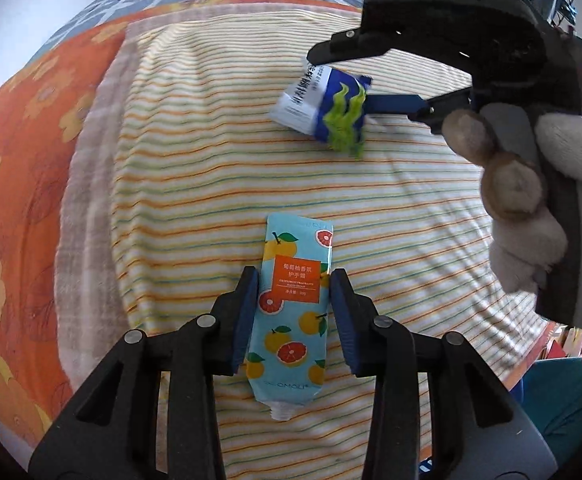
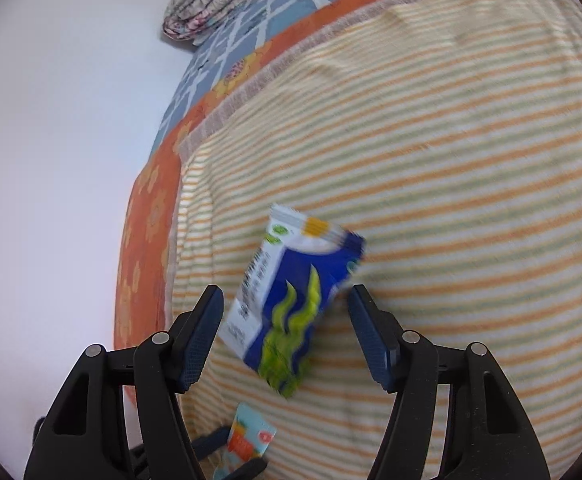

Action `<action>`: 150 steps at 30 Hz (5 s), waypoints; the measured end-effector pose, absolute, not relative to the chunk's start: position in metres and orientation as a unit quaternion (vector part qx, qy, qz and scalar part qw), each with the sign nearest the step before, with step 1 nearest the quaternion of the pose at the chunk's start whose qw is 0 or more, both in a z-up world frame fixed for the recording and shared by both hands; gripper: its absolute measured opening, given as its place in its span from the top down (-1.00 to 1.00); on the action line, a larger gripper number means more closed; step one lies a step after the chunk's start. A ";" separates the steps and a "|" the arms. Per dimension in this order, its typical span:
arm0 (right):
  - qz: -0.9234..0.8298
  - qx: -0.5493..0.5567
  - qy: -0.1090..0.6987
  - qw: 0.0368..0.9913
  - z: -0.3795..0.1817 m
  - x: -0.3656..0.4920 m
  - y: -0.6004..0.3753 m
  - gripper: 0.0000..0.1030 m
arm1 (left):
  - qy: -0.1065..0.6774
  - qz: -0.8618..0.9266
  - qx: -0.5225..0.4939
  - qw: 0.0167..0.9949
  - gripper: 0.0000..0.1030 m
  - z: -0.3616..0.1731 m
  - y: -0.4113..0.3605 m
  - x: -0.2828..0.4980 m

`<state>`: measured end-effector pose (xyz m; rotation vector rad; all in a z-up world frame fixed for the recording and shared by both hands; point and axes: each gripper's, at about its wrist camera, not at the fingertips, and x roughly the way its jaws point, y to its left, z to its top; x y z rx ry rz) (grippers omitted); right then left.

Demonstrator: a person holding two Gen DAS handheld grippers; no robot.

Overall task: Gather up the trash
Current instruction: 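Grasp the blue snack packet with the right tool while the left tool grasps the grapefruit-print tube, then carry the snack packet and grapefruit tube down to the blue basket, then open the right tool dropping the packet while the left tool releases the tube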

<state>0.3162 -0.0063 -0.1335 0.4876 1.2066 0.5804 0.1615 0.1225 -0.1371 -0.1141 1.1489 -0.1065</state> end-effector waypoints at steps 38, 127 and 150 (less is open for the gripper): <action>0.279 -0.048 0.405 0.870 -0.028 0.223 -0.030 0.29 | 0.506 -0.034 -0.064 0.859 0.32 -0.103 0.114 0.133; 0.338 -0.079 0.508 0.788 -0.101 -0.027 -0.158 0.28 | 0.520 -0.083 -0.091 0.845 0.31 -0.119 -0.019 -0.038; 0.325 -0.090 0.530 0.778 -0.109 -0.025 -0.155 0.19 | 0.518 -0.069 -0.111 0.845 0.29 -0.119 -0.008 -0.040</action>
